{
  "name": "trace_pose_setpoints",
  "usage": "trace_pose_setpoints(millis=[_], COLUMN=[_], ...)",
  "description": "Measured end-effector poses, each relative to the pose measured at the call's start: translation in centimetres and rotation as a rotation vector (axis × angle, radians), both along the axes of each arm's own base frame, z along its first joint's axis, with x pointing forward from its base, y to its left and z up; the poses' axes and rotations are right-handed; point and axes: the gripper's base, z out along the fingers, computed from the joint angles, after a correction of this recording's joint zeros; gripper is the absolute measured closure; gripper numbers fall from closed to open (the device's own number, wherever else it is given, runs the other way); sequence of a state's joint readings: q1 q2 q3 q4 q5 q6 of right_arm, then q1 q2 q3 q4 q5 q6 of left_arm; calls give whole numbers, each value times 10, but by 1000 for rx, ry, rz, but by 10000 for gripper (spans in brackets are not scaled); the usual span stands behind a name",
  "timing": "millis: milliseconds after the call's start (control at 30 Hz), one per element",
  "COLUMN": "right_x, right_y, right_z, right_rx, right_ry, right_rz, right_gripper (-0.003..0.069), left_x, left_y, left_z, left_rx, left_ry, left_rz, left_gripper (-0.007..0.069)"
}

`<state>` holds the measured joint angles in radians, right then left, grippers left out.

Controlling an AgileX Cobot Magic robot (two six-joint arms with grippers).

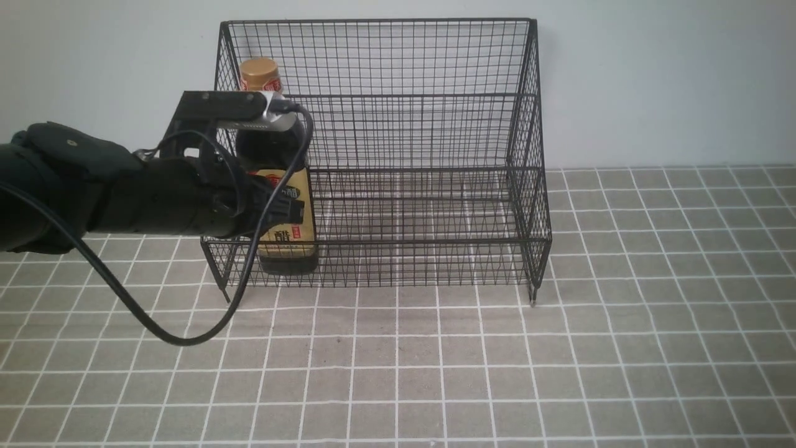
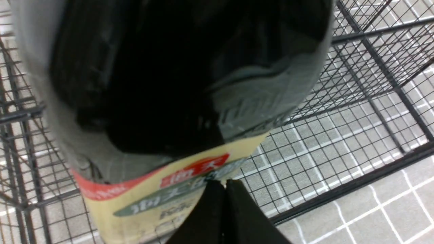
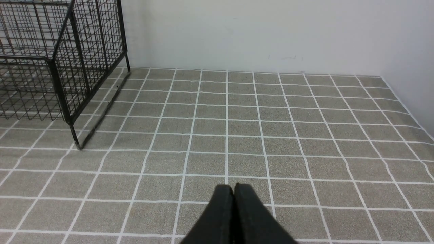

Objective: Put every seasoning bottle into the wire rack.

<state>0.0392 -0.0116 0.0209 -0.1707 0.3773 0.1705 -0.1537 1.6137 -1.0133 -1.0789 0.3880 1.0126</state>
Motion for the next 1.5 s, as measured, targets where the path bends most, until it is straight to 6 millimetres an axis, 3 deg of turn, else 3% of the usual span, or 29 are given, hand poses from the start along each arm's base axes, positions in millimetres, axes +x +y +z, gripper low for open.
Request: trace_pose_setpoints(millis=[133,333,667,800,1200,1333,1500], right_x=[0,0,0,0,0,0,0], right_y=[0,0,0,0,0,0,0], right_z=[0,0,0,0,0,0,0], right_rx=[0,0,0,0,0,0,0], right_ry=[0,0,0,0,0,0,0], right_rz=[0,0,0,0,0,0,0], right_gripper=[673,673,673,673,673,673,673], left_x=[-4,-31,-110,-163,-302,-335,-358], left_y=[-3,-7,19,33,56,60,64], left_z=[1,25,96,119,122,122,120], left_rx=[-21,-47,107,75,19,14,21], left_ry=[22,90,62,-79,-401,-503,-596], left_rz=[-39,-134,-59,34,70,62,55], left_gripper=[631,631,631,631,631,631,631])
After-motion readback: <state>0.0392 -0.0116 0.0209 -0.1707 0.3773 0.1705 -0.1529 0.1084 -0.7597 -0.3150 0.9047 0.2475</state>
